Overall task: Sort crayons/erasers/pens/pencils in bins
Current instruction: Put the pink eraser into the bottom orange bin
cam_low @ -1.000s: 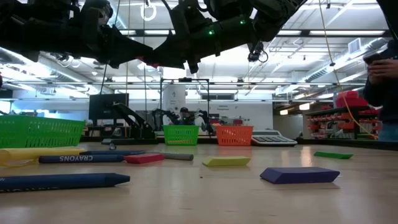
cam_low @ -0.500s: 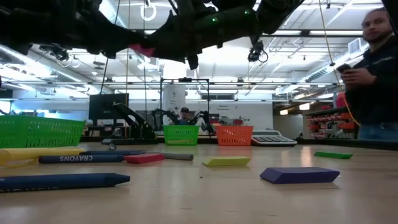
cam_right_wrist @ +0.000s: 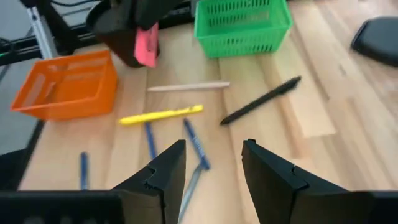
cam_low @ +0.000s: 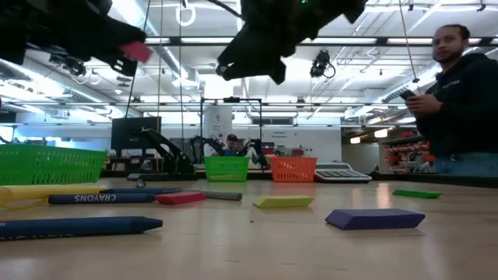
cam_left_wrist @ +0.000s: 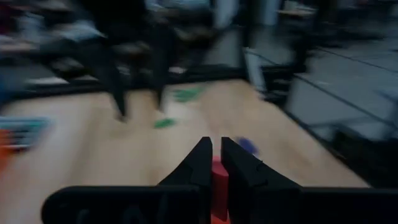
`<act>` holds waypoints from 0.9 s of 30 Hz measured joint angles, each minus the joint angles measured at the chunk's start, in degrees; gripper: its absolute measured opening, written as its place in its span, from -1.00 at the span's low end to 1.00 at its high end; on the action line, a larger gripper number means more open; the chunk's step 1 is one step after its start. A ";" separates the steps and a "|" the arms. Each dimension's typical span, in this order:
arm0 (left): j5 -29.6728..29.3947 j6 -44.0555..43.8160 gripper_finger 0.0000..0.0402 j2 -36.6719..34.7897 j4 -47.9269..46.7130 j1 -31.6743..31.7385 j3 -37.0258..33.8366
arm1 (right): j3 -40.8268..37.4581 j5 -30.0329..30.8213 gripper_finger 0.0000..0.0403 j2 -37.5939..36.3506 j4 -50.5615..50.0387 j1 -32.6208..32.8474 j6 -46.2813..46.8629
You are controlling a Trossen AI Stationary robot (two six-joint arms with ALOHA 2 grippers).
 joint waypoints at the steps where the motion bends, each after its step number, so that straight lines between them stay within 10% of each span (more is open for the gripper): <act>1: 2.81 -0.75 -0.87 0.04 -0.19 0.00 0.00 | 0.02 0.00 -0.19 -0.71 -1.33 0.42 0.71; 12: 31.67 0.40 -0.87 0.04 -5.97 2.81 0.07 | -0.34 1.77 -0.20 -1.62 -5.48 9.67 9.01; 27: 38.18 5.52 -0.87 1.29 -7.83 -5.50 0.07 | -0.52 26.01 -0.20 -1.53 -5.93 20.54 18.62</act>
